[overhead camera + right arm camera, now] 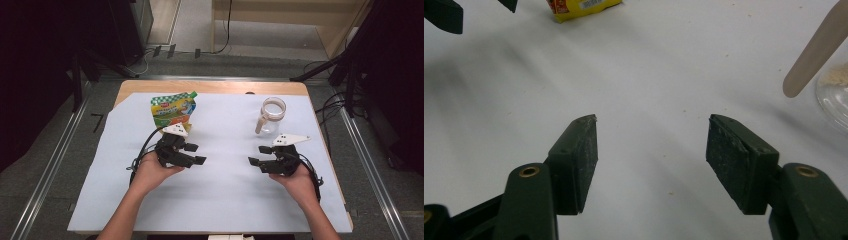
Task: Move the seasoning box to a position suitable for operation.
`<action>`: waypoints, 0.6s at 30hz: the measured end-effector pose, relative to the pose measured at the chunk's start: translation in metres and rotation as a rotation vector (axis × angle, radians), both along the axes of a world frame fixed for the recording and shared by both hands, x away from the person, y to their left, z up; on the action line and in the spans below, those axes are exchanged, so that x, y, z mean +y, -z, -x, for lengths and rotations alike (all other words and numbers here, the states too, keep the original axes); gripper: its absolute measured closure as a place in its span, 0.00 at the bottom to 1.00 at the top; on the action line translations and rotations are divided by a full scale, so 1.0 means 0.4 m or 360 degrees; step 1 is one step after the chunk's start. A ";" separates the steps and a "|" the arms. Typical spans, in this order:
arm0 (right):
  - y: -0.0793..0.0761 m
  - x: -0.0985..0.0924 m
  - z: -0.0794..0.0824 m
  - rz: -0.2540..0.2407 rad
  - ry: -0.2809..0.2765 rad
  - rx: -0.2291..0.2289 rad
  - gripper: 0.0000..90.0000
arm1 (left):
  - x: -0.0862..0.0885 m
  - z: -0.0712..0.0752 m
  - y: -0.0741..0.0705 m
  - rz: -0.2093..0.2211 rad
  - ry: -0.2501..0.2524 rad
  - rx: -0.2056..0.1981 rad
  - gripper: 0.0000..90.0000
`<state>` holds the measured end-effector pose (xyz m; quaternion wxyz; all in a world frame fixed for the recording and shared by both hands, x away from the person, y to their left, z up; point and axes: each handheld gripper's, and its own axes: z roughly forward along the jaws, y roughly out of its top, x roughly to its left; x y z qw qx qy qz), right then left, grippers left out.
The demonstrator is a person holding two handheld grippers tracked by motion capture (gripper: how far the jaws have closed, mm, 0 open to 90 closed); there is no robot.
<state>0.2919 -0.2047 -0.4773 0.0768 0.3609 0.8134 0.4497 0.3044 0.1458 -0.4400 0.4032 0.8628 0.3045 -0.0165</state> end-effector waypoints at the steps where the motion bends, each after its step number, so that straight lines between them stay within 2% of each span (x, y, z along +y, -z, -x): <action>1: 0.000 0.000 0.000 0.0004 0.0001 -0.0001 0.42 | -0.001 0.001 0.000 0.0007 -0.0002 -0.0004 0.44; 7: -0.004 -0.006 -0.001 -0.0003 0.0009 -0.0006 0.41 | -0.005 0.004 -0.003 -0.0034 -0.0011 -0.0020 0.44; 9: -0.006 -0.013 -0.003 0.0010 0.0029 -0.0010 0.41 | -0.006 0.003 -0.003 -0.0050 -0.0024 0.0004 0.47; 13: -0.008 -0.021 -0.006 -0.0012 0.0047 -0.0013 0.41 | -0.005 0.002 -0.003 -0.0045 -0.0026 0.0002 0.47; 18: -0.011 -0.031 -0.010 -0.0001 0.0070 -0.0021 0.41 | -0.004 0.006 -0.009 -0.0030 -0.0029 -0.0015 0.46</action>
